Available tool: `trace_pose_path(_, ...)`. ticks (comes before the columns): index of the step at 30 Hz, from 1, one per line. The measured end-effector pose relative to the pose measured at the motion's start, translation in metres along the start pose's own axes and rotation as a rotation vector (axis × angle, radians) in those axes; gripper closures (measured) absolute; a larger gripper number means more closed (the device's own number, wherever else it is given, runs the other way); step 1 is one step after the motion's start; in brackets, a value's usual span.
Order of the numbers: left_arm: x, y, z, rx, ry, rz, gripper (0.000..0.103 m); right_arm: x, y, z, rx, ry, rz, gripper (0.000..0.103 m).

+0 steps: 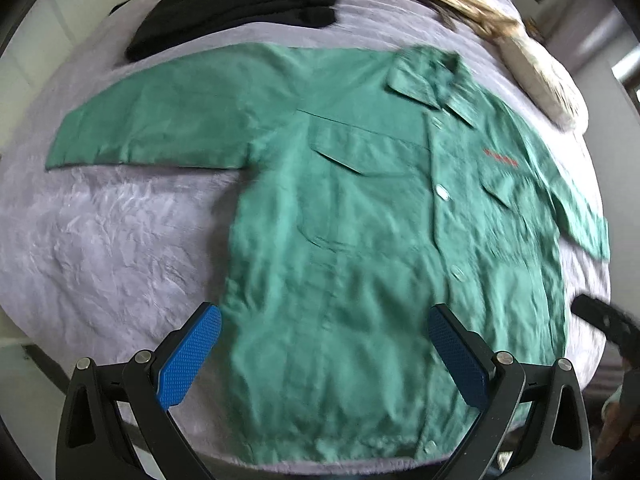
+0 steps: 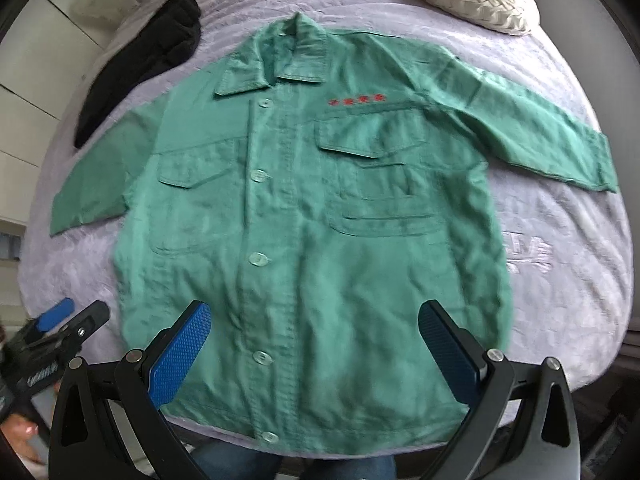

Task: Fold large clothes

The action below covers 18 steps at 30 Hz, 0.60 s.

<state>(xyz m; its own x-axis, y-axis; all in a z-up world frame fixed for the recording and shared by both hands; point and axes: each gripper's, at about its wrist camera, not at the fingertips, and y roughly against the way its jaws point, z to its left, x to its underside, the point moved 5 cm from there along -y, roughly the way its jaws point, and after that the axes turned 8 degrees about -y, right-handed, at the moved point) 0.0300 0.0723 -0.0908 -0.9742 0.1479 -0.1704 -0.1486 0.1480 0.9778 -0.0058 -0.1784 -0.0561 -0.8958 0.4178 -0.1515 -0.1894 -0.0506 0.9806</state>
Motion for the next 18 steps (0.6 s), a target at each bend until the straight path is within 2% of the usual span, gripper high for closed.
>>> trace_pose_path(3,-0.019,-0.012,0.045,0.031,0.079,-0.073,0.0,0.004,-0.014,0.025,-0.08,0.014,0.048,0.0)
trace_pose_path(5,-0.031,-0.019,0.08,0.016,0.135,-0.107,0.0,0.009,-0.027,0.046,-0.115,0.043,0.116,0.0)
trace_pose_path(10,-0.067,-0.045,0.179,-0.005,0.283,-0.214,0.0,0.017,-0.051,0.084,-0.066,0.119,0.162,0.0)
trace_pose_path(14,-0.091,-0.075,0.253,0.014,0.413,-0.241,0.0,0.02,-0.07,0.107,-0.042,0.152,0.197,0.0)
trace_pose_path(18,-0.106,-0.1,0.304,-0.033,0.511,-0.249,0.0,0.019,-0.083,0.117,-0.014,0.172,0.216,0.0)
